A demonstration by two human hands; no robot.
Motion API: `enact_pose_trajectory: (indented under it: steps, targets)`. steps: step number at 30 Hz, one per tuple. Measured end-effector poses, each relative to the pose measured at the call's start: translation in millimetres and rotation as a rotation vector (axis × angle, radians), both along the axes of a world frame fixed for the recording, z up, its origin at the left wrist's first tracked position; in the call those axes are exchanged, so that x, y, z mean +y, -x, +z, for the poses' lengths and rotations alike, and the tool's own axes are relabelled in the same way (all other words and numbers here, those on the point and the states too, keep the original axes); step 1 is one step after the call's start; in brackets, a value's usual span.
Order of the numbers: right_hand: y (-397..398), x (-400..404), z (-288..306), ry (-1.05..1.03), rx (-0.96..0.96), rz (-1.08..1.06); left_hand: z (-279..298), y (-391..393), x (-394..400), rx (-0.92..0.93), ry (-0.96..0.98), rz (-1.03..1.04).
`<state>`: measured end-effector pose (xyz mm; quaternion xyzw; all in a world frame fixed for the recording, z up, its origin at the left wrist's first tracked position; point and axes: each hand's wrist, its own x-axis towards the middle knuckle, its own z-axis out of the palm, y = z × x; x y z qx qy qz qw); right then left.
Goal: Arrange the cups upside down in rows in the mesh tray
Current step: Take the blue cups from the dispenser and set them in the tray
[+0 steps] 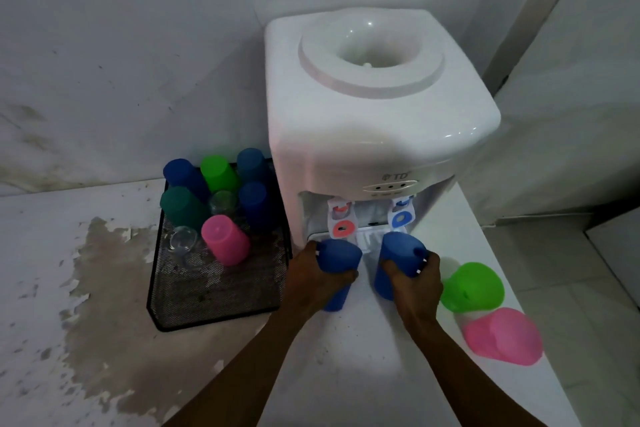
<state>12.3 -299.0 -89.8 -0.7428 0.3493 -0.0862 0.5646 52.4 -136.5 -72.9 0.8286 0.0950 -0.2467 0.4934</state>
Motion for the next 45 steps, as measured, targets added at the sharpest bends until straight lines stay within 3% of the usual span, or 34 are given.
enact_pose_trajectory:
  steps: [4,11,16,21,30,39,45]
  targets:
    - [22,19,-10,-0.021,0.056,0.087,-15,19,25,0.052,0.033,0.026]
    - [30,72,-10,-0.021,0.245,0.394,-15,33,93,0.113,0.131,0.342]
    - [10,119,14,0.202,0.271,0.631,-17,33,151,0.145,0.139,0.463]
    - [-20,162,36,0.589,0.216,0.825,-17,31,191,0.115,0.121,0.528]
    - [-78,206,30,0.961,0.294,0.943,-13,37,234,-0.007,0.105,0.28]
    - [-98,214,19,0.891,0.263,0.909,-17,26,244,-0.117,-0.001,0.315]
    - [-92,204,24,0.757,0.202,0.863,-17,20,230,-0.17,-0.052,0.216]
